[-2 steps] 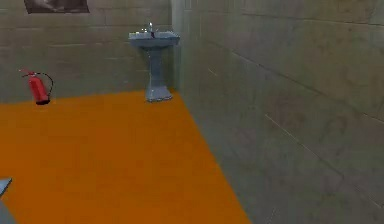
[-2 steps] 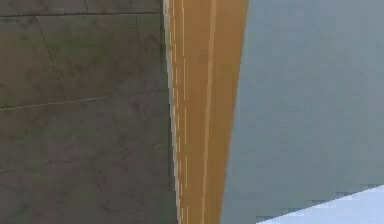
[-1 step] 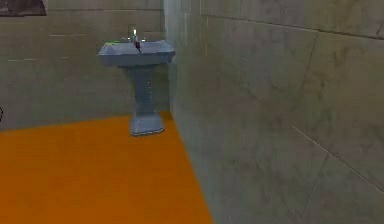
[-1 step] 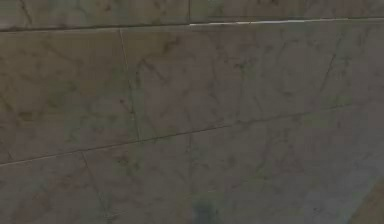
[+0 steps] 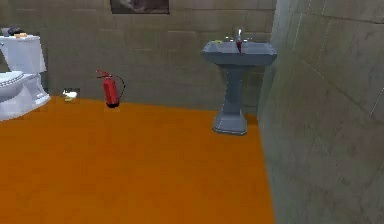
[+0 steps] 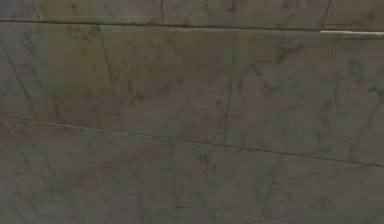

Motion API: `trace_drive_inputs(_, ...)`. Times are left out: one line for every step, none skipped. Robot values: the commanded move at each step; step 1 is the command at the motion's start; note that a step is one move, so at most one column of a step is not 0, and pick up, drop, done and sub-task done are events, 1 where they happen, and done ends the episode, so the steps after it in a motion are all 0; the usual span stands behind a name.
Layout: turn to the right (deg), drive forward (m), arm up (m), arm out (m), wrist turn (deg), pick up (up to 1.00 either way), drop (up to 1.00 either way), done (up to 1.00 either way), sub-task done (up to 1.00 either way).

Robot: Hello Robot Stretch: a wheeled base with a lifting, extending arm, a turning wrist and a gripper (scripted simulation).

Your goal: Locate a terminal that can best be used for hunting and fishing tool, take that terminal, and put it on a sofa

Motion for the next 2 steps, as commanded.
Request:
trace_drive_inputs(0.0,0.05,0.00,0.00,0.0,0.00,0.00,0.00,0.00)
trace_drive_inputs(-45.0,0.00,0.00,0.00,0.0,0.00,0.00,0.00,0.00)
